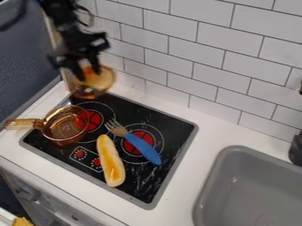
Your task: Put the orange lid on the orange pot
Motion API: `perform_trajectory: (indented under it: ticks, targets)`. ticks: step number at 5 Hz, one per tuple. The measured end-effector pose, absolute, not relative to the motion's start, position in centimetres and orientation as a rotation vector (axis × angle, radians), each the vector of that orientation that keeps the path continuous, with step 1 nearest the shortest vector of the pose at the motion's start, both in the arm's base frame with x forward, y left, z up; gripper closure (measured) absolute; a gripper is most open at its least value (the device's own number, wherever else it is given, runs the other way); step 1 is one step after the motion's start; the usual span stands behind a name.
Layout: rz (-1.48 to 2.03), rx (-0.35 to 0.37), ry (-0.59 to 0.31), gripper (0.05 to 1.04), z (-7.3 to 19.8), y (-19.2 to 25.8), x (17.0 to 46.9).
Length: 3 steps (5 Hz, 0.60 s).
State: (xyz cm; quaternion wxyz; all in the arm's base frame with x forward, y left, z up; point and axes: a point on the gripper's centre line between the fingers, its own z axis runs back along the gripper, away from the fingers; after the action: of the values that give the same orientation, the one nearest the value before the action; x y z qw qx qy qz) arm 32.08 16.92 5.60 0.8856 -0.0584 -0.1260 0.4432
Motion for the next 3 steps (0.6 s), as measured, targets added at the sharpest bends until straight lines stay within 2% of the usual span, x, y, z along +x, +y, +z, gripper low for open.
perform_trajectory:
  ticks: [1,2,3]
  targets:
    - [0.900,-0.068,-0.276,0.704,6.4,17.3,29.2]
    - [0.932,-0.040,-0.263,0.704,5.4,18.3,27.2]
    - [0.919,-0.001,-0.247,0.704,4.3,18.2,26.5]
